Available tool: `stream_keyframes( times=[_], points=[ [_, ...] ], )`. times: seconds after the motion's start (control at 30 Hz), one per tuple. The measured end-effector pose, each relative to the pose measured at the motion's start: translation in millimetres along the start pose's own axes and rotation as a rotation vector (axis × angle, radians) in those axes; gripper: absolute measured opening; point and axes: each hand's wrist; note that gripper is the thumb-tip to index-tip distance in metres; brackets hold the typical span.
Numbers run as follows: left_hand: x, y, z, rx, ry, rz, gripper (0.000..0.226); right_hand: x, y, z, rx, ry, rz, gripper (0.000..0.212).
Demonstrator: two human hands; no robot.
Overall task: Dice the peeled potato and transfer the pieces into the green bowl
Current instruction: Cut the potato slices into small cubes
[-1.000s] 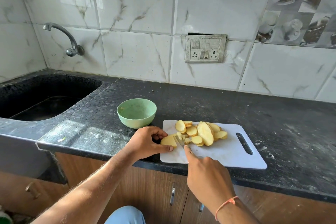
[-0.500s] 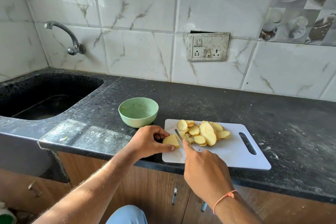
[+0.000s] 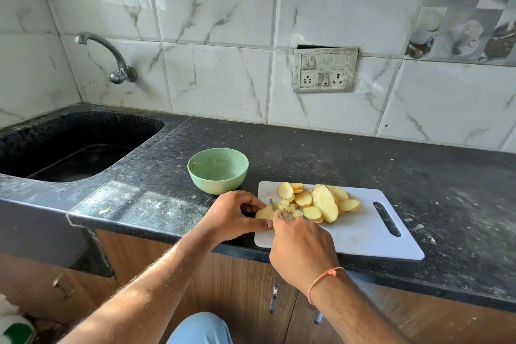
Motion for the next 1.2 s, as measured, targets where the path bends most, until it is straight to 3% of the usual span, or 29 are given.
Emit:
stream_keyframes(
  times=[0.47, 0.7, 0.87, 1.2],
  points=[
    [-2, 0, 2, -0.006, 0.004, -0.021, 0.04, -29, 2, 54, 0.116, -0.043, 0.027, 0.069],
    [1, -3, -3, 0.066, -0.053, -0.033, 0.04, -48, 8, 50, 0.063, 0.073, 0.003, 0.067],
    [2, -6, -4, 0.105, -0.04, -0.002, 0.045, -41, 8, 48, 0.024, 0.043, -0.035, 0.065],
    [5, -4, 2, 0.029, -0.004, 0.004, 0.045, -33, 8, 26, -0.022, 0.041, -0.034, 0.065]
  ],
)
Point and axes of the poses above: each hand's wrist, its own z-axis away from the middle knuckle, its own y-axis out of the palm, x = y × z, and after that the axes turned 13 degrees about y, right-handed
